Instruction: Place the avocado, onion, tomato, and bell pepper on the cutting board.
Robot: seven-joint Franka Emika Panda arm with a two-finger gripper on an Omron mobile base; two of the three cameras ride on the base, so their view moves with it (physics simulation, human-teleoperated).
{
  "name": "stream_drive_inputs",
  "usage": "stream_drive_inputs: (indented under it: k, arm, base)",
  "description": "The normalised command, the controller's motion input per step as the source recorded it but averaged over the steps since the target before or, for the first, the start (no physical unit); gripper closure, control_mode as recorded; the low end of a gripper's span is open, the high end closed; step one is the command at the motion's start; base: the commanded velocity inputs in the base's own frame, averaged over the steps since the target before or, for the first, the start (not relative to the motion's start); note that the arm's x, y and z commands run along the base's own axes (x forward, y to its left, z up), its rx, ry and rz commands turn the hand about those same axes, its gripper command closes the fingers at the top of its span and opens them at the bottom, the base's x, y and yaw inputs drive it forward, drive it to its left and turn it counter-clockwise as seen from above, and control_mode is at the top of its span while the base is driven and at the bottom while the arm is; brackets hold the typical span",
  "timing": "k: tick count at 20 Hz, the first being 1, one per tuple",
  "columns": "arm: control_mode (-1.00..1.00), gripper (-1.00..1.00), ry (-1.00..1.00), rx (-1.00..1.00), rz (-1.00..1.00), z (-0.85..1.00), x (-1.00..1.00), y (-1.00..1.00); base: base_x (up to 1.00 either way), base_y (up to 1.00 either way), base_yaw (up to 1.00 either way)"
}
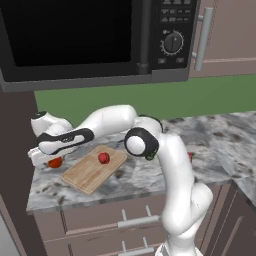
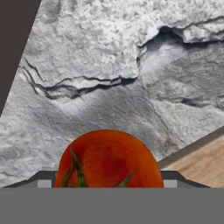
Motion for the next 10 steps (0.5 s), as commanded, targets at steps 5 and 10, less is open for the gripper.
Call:
stream_drive_inputs:
  k: [5, 10]
  arm:
    - [-1.0, 1.0, -0.09, 0.0, -0.03, 0.44, -0.84, -0.59]
    - [-1.0, 1.0, -0.1, 0.0, -0.01, 0.35, -0.81, -0.7]
  base:
    - [0.0, 0.0, 0.0]
    - [0.0, 0.0, 0.0]
